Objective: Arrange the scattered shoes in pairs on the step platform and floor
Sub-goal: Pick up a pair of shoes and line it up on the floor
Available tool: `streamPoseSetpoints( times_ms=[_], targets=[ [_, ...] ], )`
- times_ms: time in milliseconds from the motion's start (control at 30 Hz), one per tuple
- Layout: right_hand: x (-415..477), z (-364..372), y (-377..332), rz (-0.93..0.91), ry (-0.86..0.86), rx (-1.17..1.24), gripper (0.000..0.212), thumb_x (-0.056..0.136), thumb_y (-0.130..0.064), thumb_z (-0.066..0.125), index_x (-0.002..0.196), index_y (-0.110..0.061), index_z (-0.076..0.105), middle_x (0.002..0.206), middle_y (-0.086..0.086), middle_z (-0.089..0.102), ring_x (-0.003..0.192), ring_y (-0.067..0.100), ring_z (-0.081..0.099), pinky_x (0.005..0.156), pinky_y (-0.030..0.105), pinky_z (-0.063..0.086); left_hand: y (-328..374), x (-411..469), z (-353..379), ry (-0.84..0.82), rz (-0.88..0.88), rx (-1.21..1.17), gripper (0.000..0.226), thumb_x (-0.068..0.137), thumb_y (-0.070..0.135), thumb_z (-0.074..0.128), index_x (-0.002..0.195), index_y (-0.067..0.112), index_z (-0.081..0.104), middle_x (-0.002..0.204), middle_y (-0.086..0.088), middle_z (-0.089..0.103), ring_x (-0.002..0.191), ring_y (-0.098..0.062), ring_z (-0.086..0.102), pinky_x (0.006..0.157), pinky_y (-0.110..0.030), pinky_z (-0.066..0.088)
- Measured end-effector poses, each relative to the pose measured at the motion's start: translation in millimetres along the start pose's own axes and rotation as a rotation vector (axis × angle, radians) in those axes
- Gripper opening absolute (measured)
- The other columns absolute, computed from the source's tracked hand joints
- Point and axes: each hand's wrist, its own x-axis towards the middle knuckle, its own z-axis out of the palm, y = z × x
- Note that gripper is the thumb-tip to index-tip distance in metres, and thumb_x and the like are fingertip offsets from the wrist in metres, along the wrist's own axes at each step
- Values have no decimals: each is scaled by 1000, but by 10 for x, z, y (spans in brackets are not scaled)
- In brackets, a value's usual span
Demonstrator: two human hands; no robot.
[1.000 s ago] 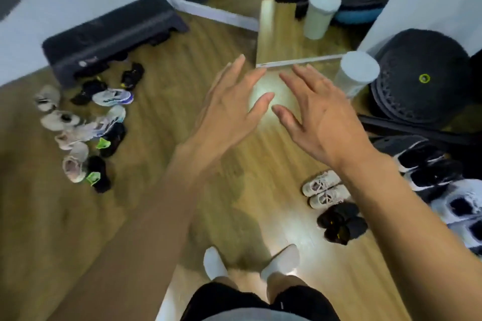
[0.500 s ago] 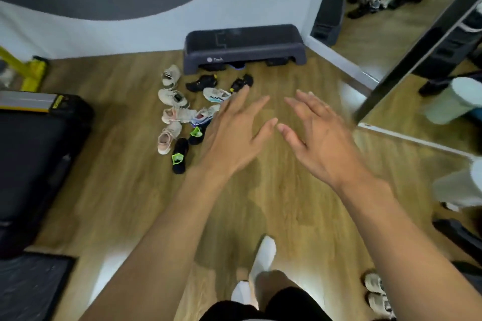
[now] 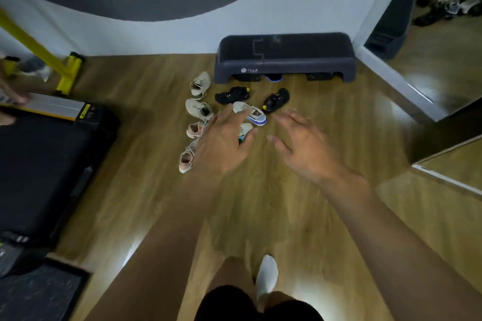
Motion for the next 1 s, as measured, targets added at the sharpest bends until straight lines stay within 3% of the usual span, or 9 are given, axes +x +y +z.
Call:
streamPoseSetpoints(
  times_ms=[167, 333, 600, 733, 833, 900, 933, 967, 1000],
  targets=[
    [926, 377, 304, 25, -62, 38, 48, 91, -35, 54, 136, -19, 49, 145, 8, 45, 134, 25, 41, 107, 36, 34, -483, 848, 396, -36, -86, -18, 49, 88, 40, 54, 133, 21, 53, 138, -11, 49, 128, -30, 45, 104, -44, 39],
    [1970, 1156, 865, 87, -164, 21, 46, 93, -35, 49, 136, -18, 47, 144, 6, 44, 134, 23, 39, 106, 39, 39, -1227, 1802, 1241, -191, -99, -8, 46, 91, 36, 53, 133, 16, 51, 127, -9, 57, 115, -29, 52, 95, -43, 42],
    [3262, 3295, 2242, 181, -349, 64, 35, 90, -28, 51, 123, -15, 53, 129, 6, 53, 119, 26, 51, 93, 37, 45, -2444, 2899, 3625, -345, -258, -113, 52, 92, 33, 55, 138, 11, 45, 136, -14, 50, 125, -30, 47, 102, -41, 38],
    [3743, 4380, 2984, 223, -387, 138, 37, 90, -25, 53, 126, -16, 53, 124, 7, 58, 111, 25, 56, 88, 34, 45, -3064, 3345, 4880, -356, -343, -151, 41, 94, 34, 49, 127, 10, 50, 122, -13, 59, 114, -32, 52, 94, -40, 42],
    [4130, 5074, 3401, 401, -394, 372, 34, 90, -25, 54, 122, -17, 56, 117, 6, 63, 103, 23, 60, 87, 37, 48, -3471, 3654, 5671, -316, -509, -314, 38, 94, 32, 47, 122, 7, 52, 119, -13, 59, 111, -29, 54, 81, -32, 39],
    [4362, 5494, 3630, 583, -329, 603, 17, 88, -24, 58, 104, -19, 62, 109, 2, 64, 91, 16, 60, 89, 40, 51, -3741, 3877, 6131, -246, -689, -466, 38, 93, 30, 49, 119, 4, 55, 120, -14, 58, 112, -29, 54, 75, -27, 35],
    [4480, 5684, 3750, 637, -296, 651, 5, 88, -26, 59, 91, -22, 61, 103, 1, 63, 88, 13, 59, 91, 41, 51, -3868, 3997, 6317, -216, -754, -526, 39, 93, 30, 50, 120, 2, 55, 121, -15, 59, 112, -30, 55, 77, -26, 38],
    [4603, 5858, 3870, 666, -271, 665, 5, 87, -28, 60, 84, -24, 59, 98, -1, 62, 89, 14, 58, 92, 41, 51, -3981, 4130, 6468, -201, -797, -572, 41, 92, 31, 52, 121, 1, 55, 122, -16, 59, 113, -32, 56, 82, -27, 43],
    [4721, 6003, 3969, 687, -262, 675, 7, 86, -30, 61, 86, -23, 60, 97, -1, 61, 93, 17, 57, 92, 41, 51, -4078, 4254, 6585, -193, -824, -610, 43, 92, 32, 53, 121, 1, 55, 123, -18, 59, 113, -33, 57, 89, -31, 47]
  ],
)
